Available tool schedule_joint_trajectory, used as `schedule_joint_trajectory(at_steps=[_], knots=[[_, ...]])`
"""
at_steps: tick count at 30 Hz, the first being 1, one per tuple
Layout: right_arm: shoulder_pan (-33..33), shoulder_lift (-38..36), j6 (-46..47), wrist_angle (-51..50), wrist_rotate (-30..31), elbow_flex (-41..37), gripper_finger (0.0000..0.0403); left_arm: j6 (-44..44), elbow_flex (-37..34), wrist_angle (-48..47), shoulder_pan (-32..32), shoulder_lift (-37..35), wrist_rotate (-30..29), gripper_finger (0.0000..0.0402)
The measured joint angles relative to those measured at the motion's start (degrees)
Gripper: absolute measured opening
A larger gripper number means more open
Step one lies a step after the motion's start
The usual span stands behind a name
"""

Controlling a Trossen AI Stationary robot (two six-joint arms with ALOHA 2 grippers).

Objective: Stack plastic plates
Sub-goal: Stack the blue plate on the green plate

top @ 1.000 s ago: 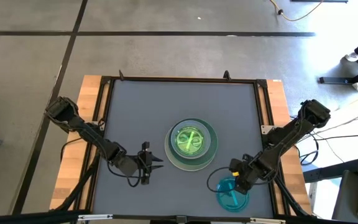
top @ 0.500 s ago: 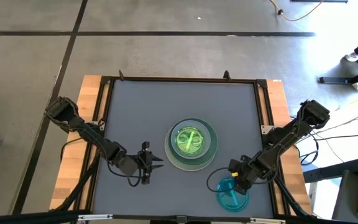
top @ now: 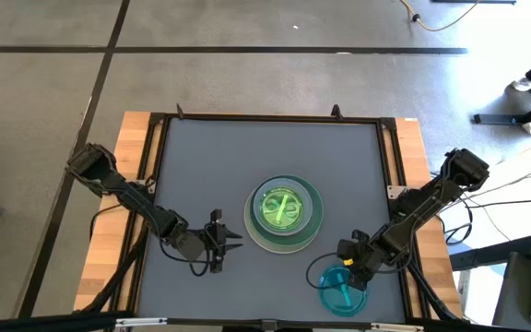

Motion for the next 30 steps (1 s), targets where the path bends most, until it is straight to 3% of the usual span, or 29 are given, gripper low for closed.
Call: schedule_joint_trajectory(at_steps=[8,15,25,30], knots=[[0.0,-0.2,-4.2,5.7,1.8,0.0,0.0001,0.0,0.0,0.0,0.0,0.0,0.0,0.0096],[-2.0,-2.2,-9.8,9.4,7.3,0.0,0.0001,-0.1,0.0,0.0,0.0,0.0,0.0,0.0096],[-11.8,-9.3,-27.0,17.7,15.7,0.0,0.0001,-0.2,0.0,0.1,0.0,0.0,0.0,0.0096],[-18.8,-10.5,-34.7,25.3,16.2,0.1,0.0001,-0.3,0.0,0.1,0.0,0.0,0.0,0.0096]])
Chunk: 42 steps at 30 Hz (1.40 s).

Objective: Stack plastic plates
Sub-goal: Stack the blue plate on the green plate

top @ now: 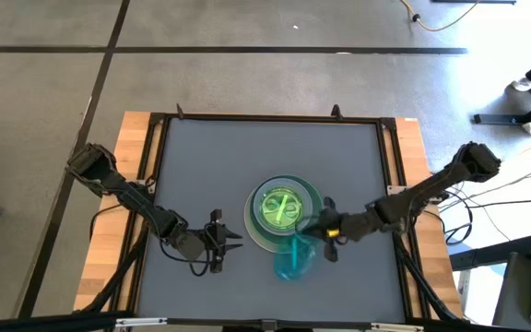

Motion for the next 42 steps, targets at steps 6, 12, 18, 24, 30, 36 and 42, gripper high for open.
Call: schedule_joint_trajectory(at_steps=[6,12,18,24,30,36,42], knots=[[-8.8,0.5,-3.8,3.5,0.0,0.0,0.0001,0.0,0.0,0.0,0.0,0.0,0.0,0.0096],[-16.8,0.5,-4.0,3.6,-0.6,0.0,0.0002,0.0,0.0,0.0,0.0,0.0,0.0,0.0096],[-21.7,1.2,-4.3,2.4,-0.6,0.0,0.0002,0.0,0.0,0.0,0.0,0.0,0.0,0.0096],[-22.5,5.3,-4.6,2.0,-0.6,0.0,0.0002,0.0,0.0,0.0,0.0,0.0,0.0,0.0096],[-22.5,8.0,-4.3,2.2,-0.7,-0.1,0.0003,0.0,0.0,0.0,0.0,0.0,0.0,0.0096],[-22.5,8.2,-3.9,2.4,-1.6,-0.1,0.0045,0.2,0.0,0.0,0.0,0.0,-0.1,0.0096],[-22.5,6.7,-7.6,2.2,-2.5,-0.1,0.0114,1.2,0.0,-0.2,0.0,-0.6,-1.1,0.0096]])
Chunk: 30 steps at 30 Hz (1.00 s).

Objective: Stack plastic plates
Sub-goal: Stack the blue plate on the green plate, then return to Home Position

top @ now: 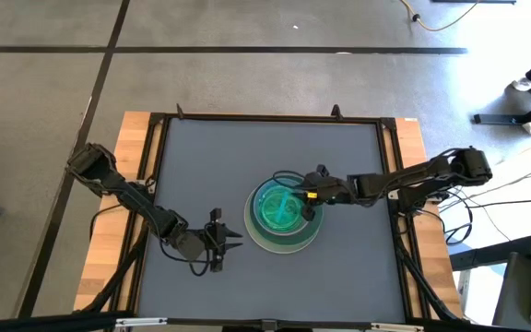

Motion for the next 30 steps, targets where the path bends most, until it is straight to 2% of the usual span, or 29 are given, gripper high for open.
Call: schedule_joint_trajectory(at_steps=[6,12,17,22,27,30], knots=[[0.1,-7.8,-2.8,-0.7,-0.8,0.1,0.0138,6.7,0.0,-0.9,0.4,-7.5,-0.1,0.0096],[0.0,-14.7,-5.1,-7.7,-0.2,0.1,0.0138,15.8,0.0,-2.2,3.0,-15.6,0.2,0.0096],[0.0,-19.0,-5.8,-10.8,0.9,0.1,0.0138,23.9,0.0,-1.9,5.5,-20.2,7.5,0.0096],[0.0,-23.0,-7.4,-12.6,-1.0,0.1,0.0138,26.2,-1.7,-2.9,9.2,-24.7,8.0,0.0096],[0.0,-26.7,-8.9,-13.0,-1.7,-1.1,0.0138,26.1,-8.3,-1.4,14.7,-31.3,8.9,0.0096],[0.0,-28.9,-10.2,-12.4,-2.8,-3.6,0.0138,25.1,-11.5,-0.9,20.3,-35.8,15.4,0.0096]])
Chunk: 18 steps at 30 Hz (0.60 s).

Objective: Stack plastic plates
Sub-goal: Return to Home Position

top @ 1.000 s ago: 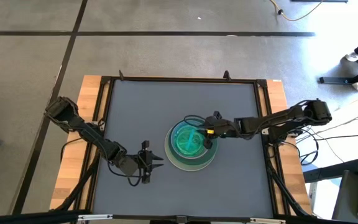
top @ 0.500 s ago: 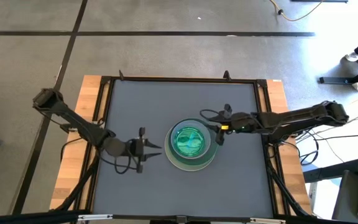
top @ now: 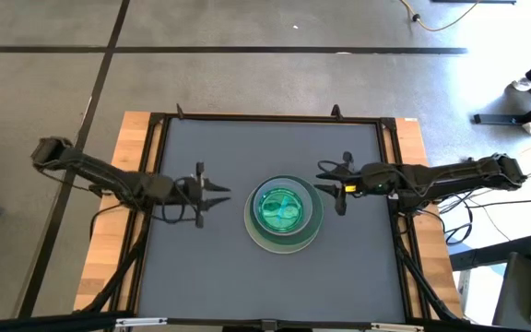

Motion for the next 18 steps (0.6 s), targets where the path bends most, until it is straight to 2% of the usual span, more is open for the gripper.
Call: schedule_joint_trajectory(at_steps=[4,10,14,18], knots=[[0.0,-3.1,-0.1,2.2,-0.3,-3.9,0.0138,-1.6,-4.5,0.2,7.9,-5.4,6.5,0.0095],[0.0,-8.6,-0.1,5.7,-2.5,-8.7,0.013,-4.5,-11.5,1.5,15.6,-12.4,9.8,0.0057],[0.0,-13.3,-0.1,5.6,-2.5,-11.3,0.0092,-4.9,-15.2,1.9,17.3,-17.9,10.5,0.001],[0.0,-18.8,-0.1,7.0,-2.5,-15.2,0.0038,-4.8,-18.2,1.8,17.6,-23.1,10.5,0.0007]])
